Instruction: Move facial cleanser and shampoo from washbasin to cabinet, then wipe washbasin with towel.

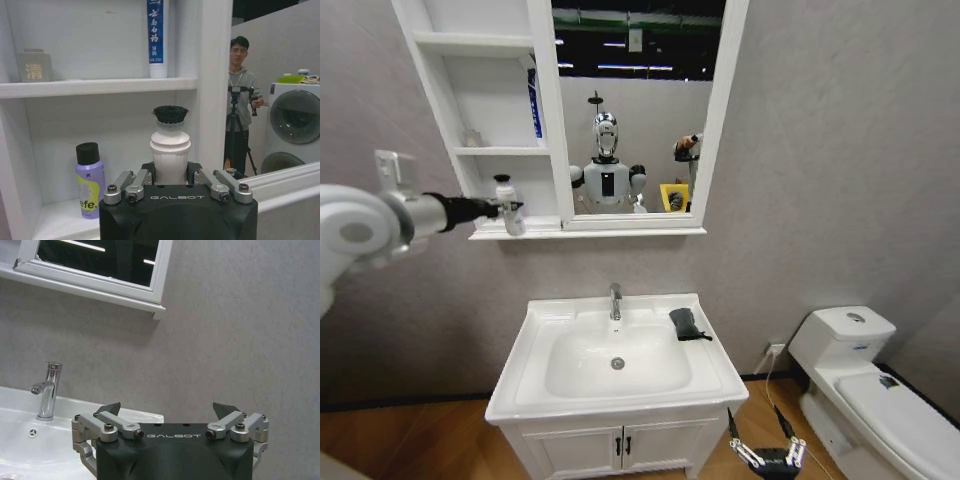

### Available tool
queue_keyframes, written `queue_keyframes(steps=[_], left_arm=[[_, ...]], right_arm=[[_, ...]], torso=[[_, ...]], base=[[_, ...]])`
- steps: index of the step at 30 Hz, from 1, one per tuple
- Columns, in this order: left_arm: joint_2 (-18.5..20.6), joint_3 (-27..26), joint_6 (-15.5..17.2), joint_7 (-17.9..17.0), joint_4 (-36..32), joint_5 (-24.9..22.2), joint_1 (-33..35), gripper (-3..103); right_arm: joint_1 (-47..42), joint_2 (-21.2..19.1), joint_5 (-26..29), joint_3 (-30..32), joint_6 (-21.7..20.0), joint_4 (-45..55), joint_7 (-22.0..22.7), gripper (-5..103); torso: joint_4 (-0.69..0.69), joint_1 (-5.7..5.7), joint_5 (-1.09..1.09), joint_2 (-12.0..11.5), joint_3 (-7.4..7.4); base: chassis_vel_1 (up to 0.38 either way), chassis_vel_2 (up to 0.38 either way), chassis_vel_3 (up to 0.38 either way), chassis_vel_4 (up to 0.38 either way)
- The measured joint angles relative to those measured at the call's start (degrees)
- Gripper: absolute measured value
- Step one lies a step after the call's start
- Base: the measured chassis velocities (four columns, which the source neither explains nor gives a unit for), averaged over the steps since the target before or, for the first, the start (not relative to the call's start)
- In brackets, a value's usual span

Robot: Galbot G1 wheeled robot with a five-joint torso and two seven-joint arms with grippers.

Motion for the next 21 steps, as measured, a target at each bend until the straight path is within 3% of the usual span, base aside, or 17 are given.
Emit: queue_keyframes(steps=[9,21], left_arm=[[-9.3,6.4,-0.8,-0.3,12.4,6.0,-5.2,30],[-16.0,8.1,-2.5,1.7,21.5,12.3,-7.0,30]], right_arm=[[0.0,-0.7,2.1,1.6,0.4,-0.5,0.6,100],[0.2,-0.3,2.0,1.2,0.5,-1.9,0.7,100]], torso=[[0.01,0.01,-0.01,0.0,0.00],[0.01,0.01,-0.01,0.0,0.00]], base=[[0.000,0.000,0.000,0.000],[0.000,0.000,0.000,0.000]])
